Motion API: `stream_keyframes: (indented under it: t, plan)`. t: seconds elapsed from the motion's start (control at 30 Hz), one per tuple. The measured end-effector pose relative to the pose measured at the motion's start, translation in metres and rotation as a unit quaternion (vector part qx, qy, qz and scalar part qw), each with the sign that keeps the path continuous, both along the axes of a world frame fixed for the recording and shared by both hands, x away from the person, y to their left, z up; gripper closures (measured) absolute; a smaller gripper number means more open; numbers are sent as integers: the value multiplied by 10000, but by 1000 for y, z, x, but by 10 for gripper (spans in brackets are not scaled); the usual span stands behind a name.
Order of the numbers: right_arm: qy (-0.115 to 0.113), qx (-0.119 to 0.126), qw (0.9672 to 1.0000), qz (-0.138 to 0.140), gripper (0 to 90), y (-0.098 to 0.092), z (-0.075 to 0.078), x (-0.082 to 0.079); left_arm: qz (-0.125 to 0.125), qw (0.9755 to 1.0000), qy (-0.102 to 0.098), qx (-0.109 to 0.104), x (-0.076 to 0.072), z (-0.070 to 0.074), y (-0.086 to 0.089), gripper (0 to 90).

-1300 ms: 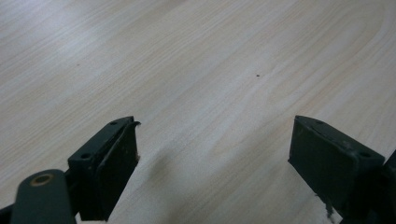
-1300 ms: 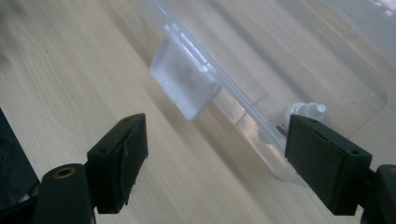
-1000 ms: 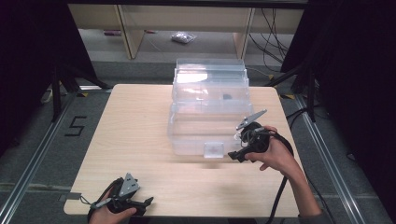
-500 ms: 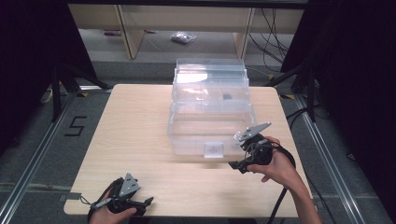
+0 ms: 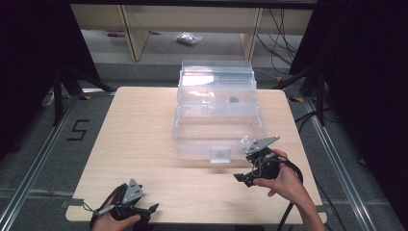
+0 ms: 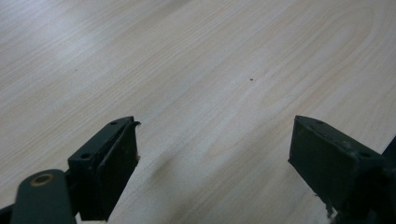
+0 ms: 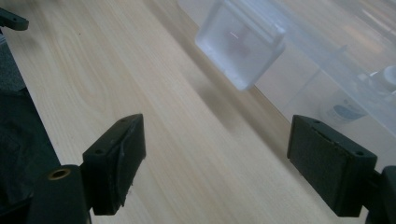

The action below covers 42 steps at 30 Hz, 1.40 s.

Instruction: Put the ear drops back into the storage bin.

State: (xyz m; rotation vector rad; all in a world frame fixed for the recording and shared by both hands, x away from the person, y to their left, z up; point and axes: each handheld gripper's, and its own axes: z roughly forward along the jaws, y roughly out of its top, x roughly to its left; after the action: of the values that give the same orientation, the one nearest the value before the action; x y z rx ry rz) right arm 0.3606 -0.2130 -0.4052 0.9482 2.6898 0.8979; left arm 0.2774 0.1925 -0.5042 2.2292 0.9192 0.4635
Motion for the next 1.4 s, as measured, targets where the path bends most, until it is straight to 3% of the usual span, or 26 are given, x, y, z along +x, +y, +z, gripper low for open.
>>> stream_keyframes:
  t: [0.07, 0.1, 0.13, 0.17, 0.2, 0.23, 0.33, 0.4, 0.47, 0.53, 0.57, 0.6, 0.73, 0.87, 0.9, 0.97, 1.0, 1.03, 1.07, 1.13, 1.17, 1.2, 1.27, 1.3, 1.33, 1.4]
  plan:
    - [-82, -14, 9999, 85, 205, -2, -2, -2, -35, 10000, 11, 63, 0, 0, 1, 149]
    - [-267, 12, 9994, 202, 205, -2, -5, -3, -36, 10000, 9, 65, 0, 0, 1, 149]
    - [-148, 18, 9998, 153, 203, -3, -5, -5, -34, 10000, 8, 66, 0, 1, 1, 149]
    - [-245, 46, 9996, 128, 203, -3, -6, -6, -29, 10000, 10, 65, 0, 1, 1, 149]
    - [-141, 70, 9998, 78, 202, -3, -7, -7, -9, 10000, 12, 86, 1, 0, 0, 149]
    - [-210, 67, 9997, 77, 203, -3, -9, -8, 34, 10000, 49, -33, 0, -1, -1, 149]
    - [-229, 77, 9997, 56, 203, -4, -14, -10, 2, 10000, 38, 23, 0, 0, 0, 149]
    - [-93, 59, 9999, 4, 203, -5, -18, -12, -27, 10000, 13, 63, 0, 0, 1, 149]
    - [-168, 105, 9998, -41, 203, -6, -23, -13, 6, 10000, 0, 88, 0, 0, 0, 150]
    - [-65, 122, 9998, -139, 203, -8, -28, -15, 17, 10000, 10, 84, 0, 0, 0, 149]
    - [-181, 160, 9996, -132, 203, -8, -32, -15, 81, 10000, 15, -15, 0, -2, -1, 150]
    - [-25, 131, 9998, -148, 203, -9, -33, -16, 73, 10000, 9, 3, 0, -2, -1, 149]
    - [49, 275, 9989, -381, 202, -11, -43, -19, -14, 10000, -4, 96, 1, 0, 1, 149]
    - [132, 276, 9988, -389, 198, -13, -47, -22, -32, 10000, 13, 67, 0, 0, 1, 149]
    - [47, 366, 9985, -412, 197, -13, -50, -23, -1, 10000, 4, 14, 0, 0, 0, 149]
    - [3, 312, 9986, -418, 194, -15, -49, -24, 34, 10000, 35, -35, 0, -1, -1, 149]
    - [-140, 366, 9985, -371, 194, -15, -53, -24, 37, 10000, 25, -31, 0, -1, -1, 149]
    - [50, 350, 9986, -399, 193, -15, -52, -26, 39, 10000, 27, -32, 0, -1, -1, 149]
    - [-21, 432, 9980, -457, 192, -15, -55, -27, 41, 10000, 24, -34, 0, -1, -1, 149]
    - [-70, 357, 9982, -481, 191, -16, -57, -28, 40, 10000, 27, -31, 0, -1, -1, 149]
    - [16, 329, 9981, -521, 192, -17, -57, -30, 6, 10000, 36, 24, 0, 0, 0, 149]
    - [-102, 397, 9978, -526, 192, -17, -60, -30, 12, 10000, 32, 15, 0, 0, 0, 150]
    - [79, 357, 9977, -579, 192, -18, -59, -33, -10, 10000, 35, 42, 0, 0, 0, 149]
    - [-48, 345, 9978, -561, 192, -19, -61, -34, -5, 10000, 36, 40, 0, 0, 0, 149]
    - [37, 373, 9976, -588, 192, -19, -61, -35, 26, 10000, 15, -11, 0, 0, 0, 149]
    - [-114, 338, 9981, -496, 191, -21, -64, -36, -6, 10000, 34, 44, 0, 0, 0, 149]
